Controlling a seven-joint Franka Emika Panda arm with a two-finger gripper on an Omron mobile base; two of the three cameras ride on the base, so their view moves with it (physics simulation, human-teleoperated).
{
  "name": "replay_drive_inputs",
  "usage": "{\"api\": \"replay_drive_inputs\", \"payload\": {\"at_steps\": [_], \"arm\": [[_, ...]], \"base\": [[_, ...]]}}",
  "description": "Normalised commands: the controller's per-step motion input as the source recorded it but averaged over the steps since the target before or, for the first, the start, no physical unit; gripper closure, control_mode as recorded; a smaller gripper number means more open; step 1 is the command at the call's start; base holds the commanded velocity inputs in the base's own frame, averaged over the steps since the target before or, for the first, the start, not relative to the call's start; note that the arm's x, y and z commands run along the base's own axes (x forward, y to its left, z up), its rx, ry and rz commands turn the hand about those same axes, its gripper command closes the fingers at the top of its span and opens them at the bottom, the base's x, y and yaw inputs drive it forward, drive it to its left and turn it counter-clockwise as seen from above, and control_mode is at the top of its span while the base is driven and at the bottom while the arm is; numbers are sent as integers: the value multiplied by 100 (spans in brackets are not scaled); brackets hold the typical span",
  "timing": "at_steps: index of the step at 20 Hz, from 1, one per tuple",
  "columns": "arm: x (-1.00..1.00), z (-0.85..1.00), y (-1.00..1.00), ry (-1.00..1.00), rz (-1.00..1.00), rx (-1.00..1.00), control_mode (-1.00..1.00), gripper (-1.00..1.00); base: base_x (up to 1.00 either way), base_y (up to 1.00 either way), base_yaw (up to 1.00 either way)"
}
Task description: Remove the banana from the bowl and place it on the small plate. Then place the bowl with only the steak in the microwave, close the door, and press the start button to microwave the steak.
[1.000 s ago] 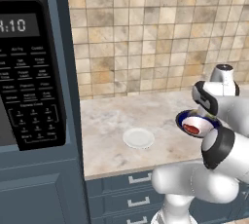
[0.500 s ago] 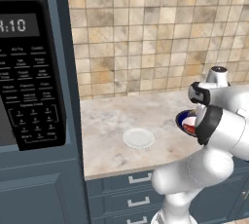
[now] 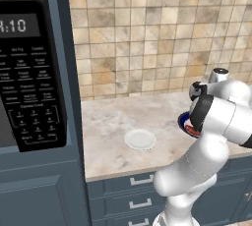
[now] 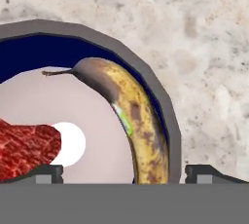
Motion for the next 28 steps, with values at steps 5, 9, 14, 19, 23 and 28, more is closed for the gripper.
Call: {"api": "replay_drive_inputs", "payload": {"at_steps": [5,9,14,19,23,28], "arm": [[24,-22,-3,1,6,0,-100,-100],[29,-25,-3,0,4,0,-100,-100],[21,-21,-7,0,4,0,-100,-100],[0,-15,-1,1,3,0,-100,-100],[0,-12,0,1,0,0,-100,100],[0,2,3,-1,0,-1,-100,100]], "base": [[0,0,0],[0,0,0],[0,0,0],[0,0,0],[0,0,0],[0,0,0]]}}
